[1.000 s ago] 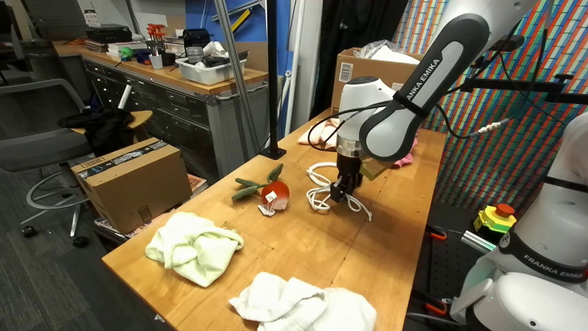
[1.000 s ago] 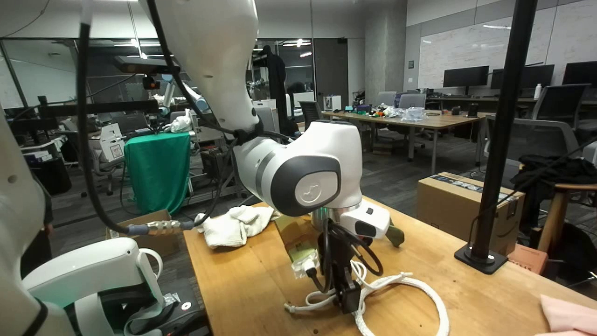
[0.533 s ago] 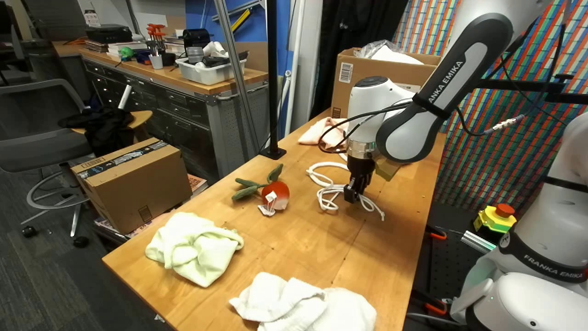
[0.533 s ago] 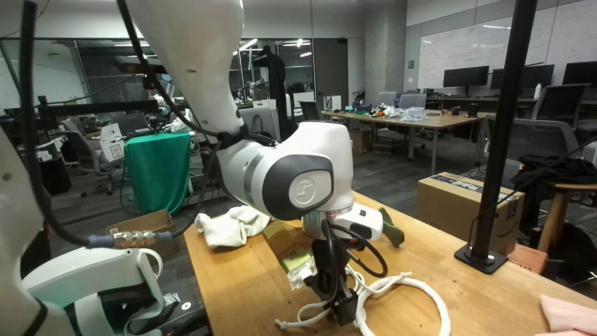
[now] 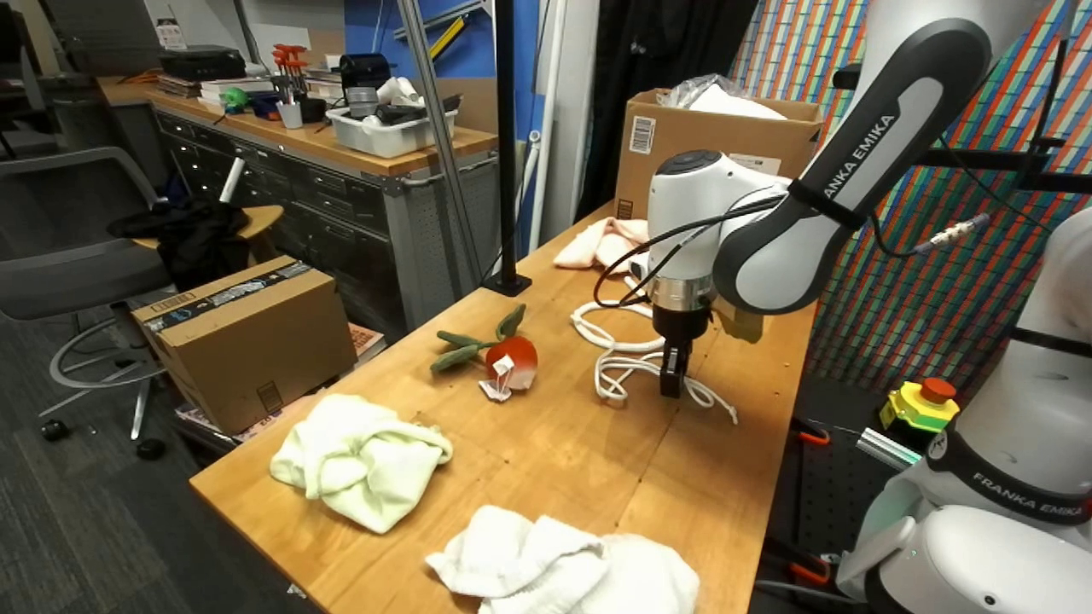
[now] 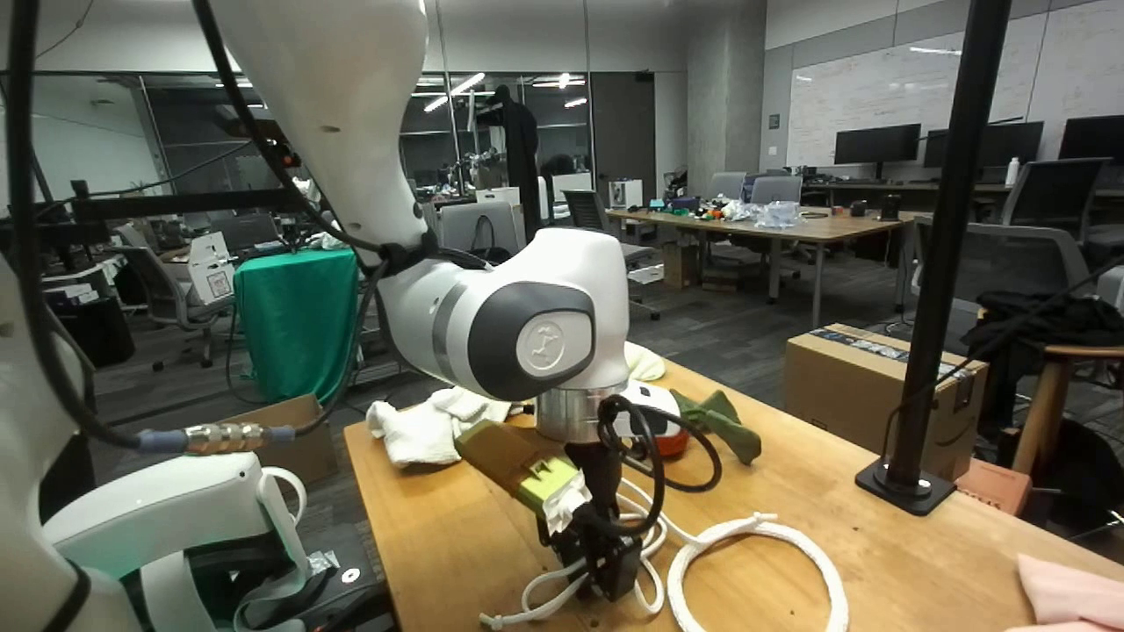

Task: Separate all the objects on the heap

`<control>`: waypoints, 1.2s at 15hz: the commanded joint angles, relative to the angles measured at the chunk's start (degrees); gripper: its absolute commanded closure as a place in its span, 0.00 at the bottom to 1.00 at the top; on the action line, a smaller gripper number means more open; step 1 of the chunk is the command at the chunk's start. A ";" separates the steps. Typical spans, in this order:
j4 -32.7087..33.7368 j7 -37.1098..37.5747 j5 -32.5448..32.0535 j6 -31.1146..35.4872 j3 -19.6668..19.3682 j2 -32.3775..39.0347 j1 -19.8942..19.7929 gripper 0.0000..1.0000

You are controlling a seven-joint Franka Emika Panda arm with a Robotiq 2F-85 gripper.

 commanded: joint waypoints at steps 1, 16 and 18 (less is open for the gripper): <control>-0.14 -5.18 0.94 -0.96 3.08 -1.91 2.10 0.90; 0.04 -13.80 6.20 -8.07 8.07 -4.05 6.26 0.90; 0.04 -13.30 4.99 -9.50 7.47 -4.30 5.56 0.90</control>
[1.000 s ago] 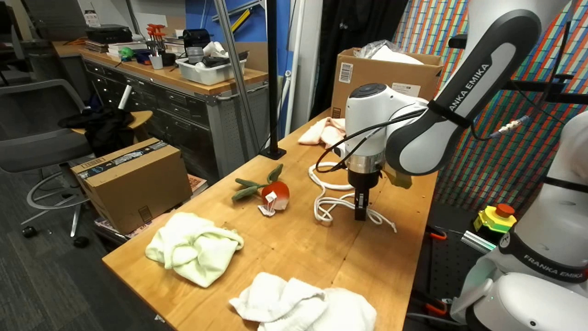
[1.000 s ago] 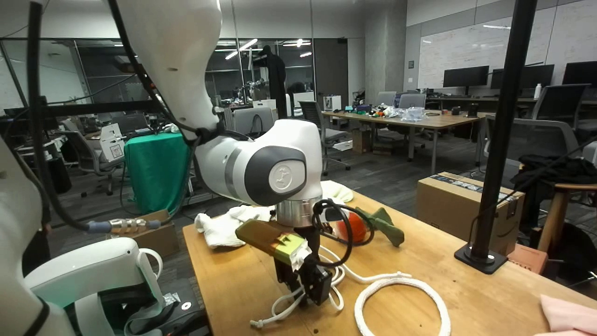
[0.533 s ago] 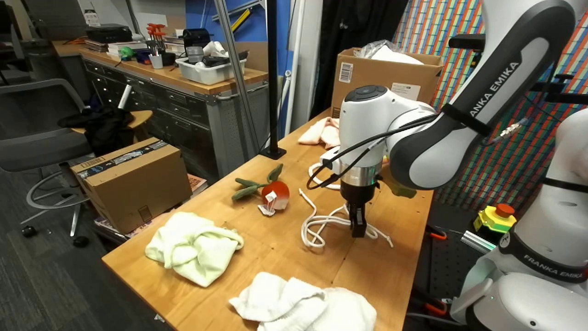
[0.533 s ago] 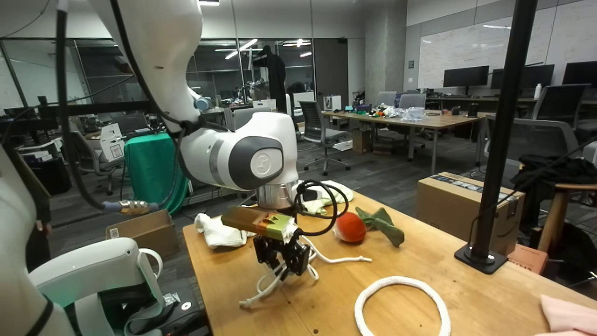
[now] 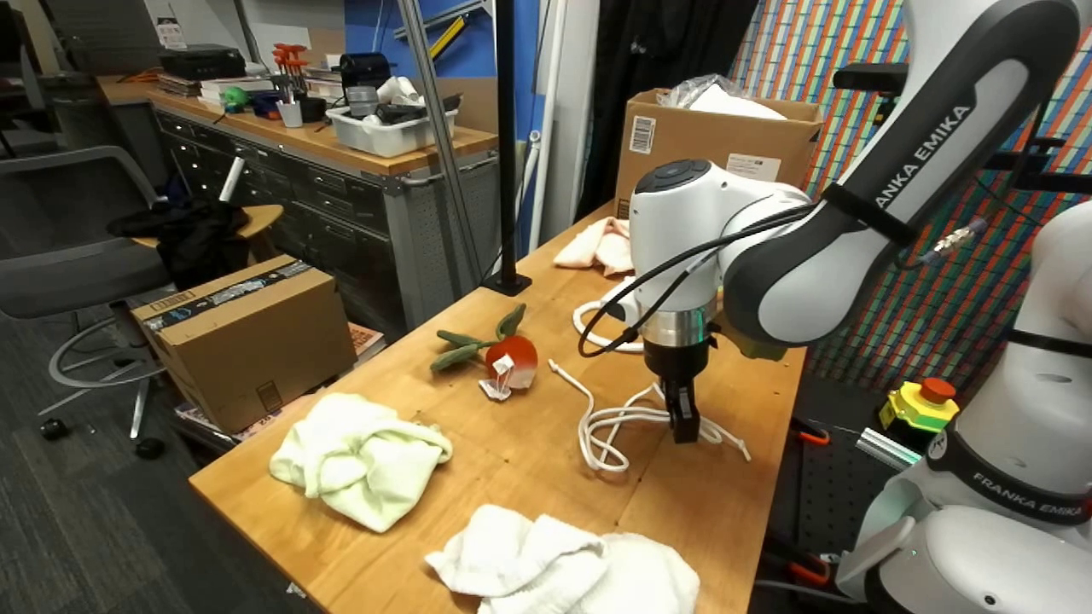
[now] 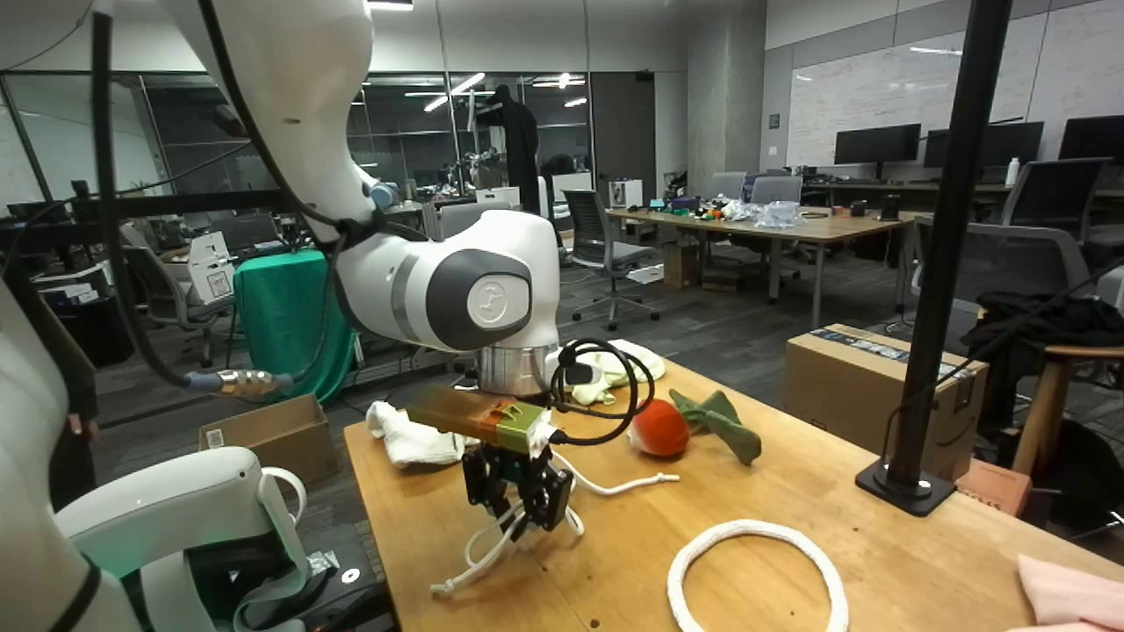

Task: Separate all the objects on the heap

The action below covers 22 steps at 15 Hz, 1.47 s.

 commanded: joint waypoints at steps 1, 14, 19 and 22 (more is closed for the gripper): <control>0.00 0.78 -2.67 -2.95 -1.25 -1.28 -1.31 0.90; -0.16 -2.81 -3.19 -11.24 -3.68 -3.02 -3.40 0.35; -0.30 -4.69 -1.88 -13.97 -4.35 -7.55 -3.48 0.00; -0.66 -5.83 -0.15 -14.77 -5.61 -12.81 -3.70 0.00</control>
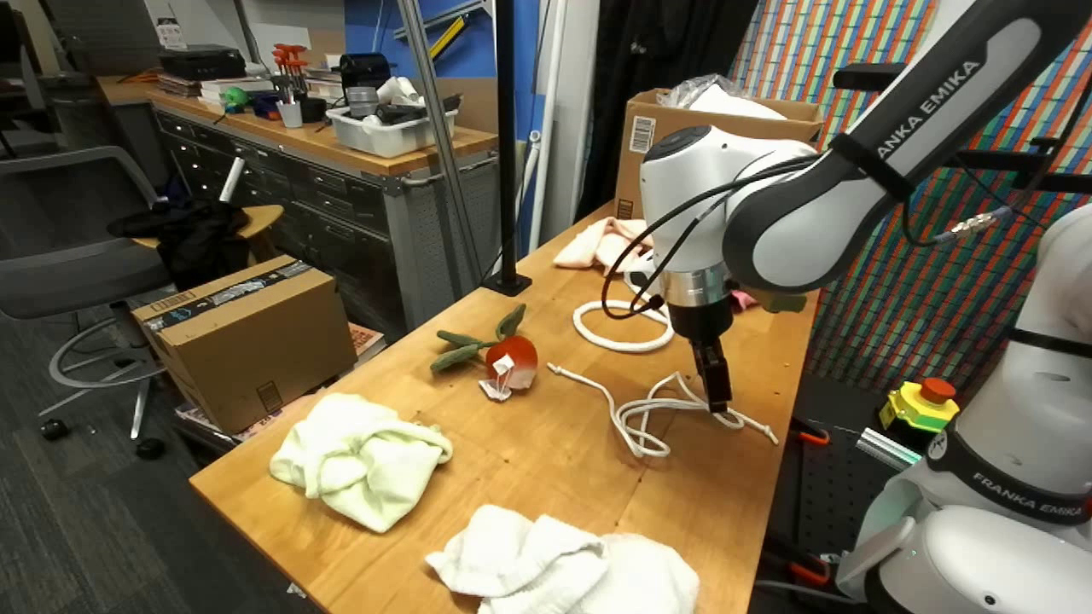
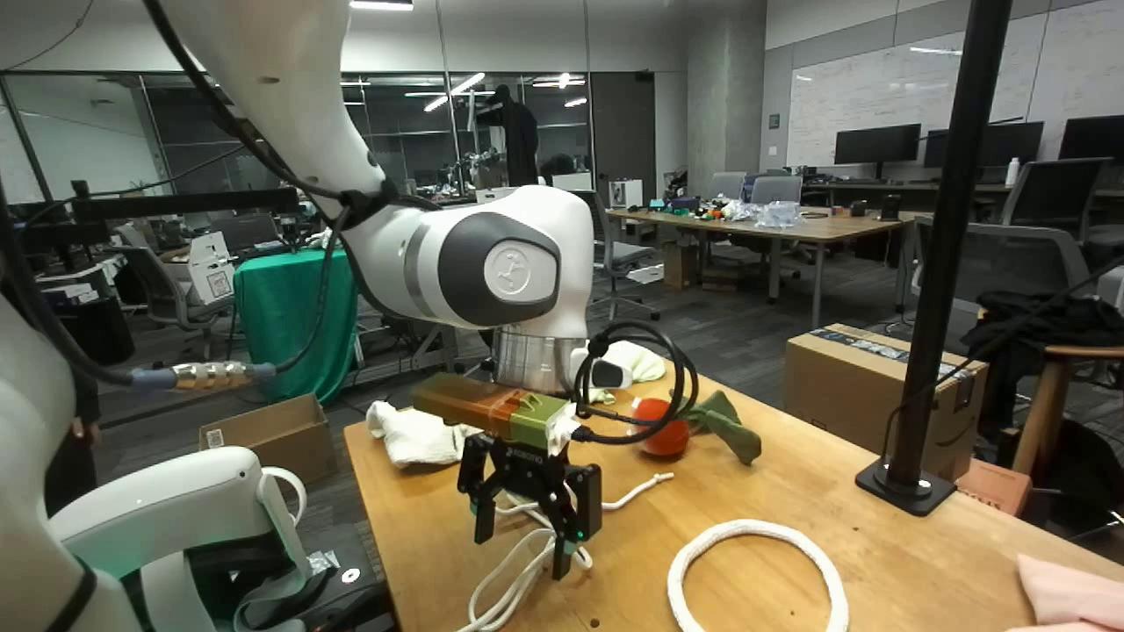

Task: Separate all the objects on the heap

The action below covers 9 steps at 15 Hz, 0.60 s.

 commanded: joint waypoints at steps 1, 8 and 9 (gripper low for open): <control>-0.63 -3.51 3.02 -3.63 -1.75 -8.89 -0.61 0.00; 0.69 -6.29 10.65 -6.84 -9.39 -24.75 -2.08 0.00; 0.56 -6.25 11.56 -6.39 -10.49 -26.75 -2.43 0.00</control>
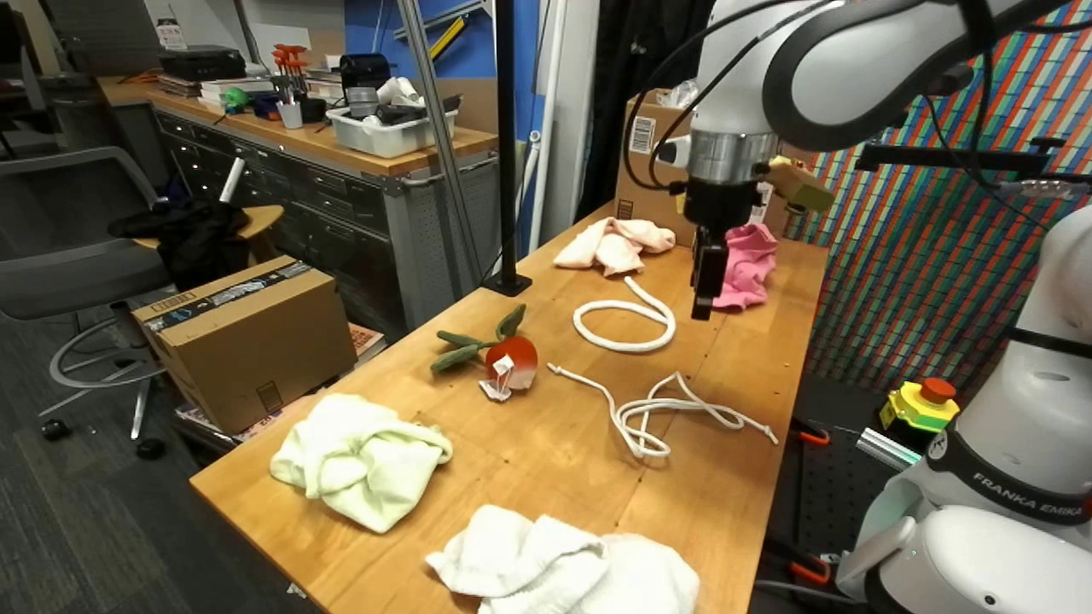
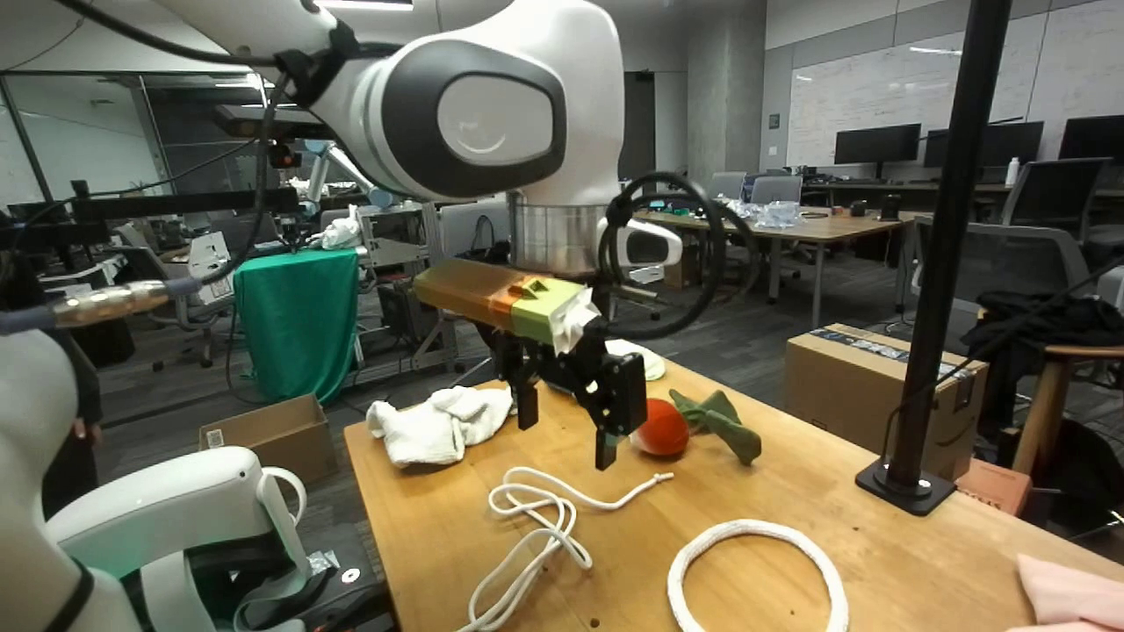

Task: Separate all the objects on the heap

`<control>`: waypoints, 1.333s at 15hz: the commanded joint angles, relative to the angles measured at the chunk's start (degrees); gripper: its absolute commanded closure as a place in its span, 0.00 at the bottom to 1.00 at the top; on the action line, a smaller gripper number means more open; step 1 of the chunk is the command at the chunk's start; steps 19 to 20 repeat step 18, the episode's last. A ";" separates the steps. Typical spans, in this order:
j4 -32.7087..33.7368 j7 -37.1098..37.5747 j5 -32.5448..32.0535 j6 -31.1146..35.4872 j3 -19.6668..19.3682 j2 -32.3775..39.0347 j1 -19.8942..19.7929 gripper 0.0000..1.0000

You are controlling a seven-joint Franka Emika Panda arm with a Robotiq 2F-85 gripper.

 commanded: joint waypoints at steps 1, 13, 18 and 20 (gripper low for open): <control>-1.33 -1.41 3.65 0.34 -3.84 -9.44 -1.94 0.00; -2.07 -1.67 11.55 21.59 -12.16 -15.50 -2.45 0.00; -2.24 -0.32 9.88 20.69 -12.11 -14.84 -3.35 0.00; -2.24 -0.32 9.88 20.69 -12.11 -14.84 -3.35 0.00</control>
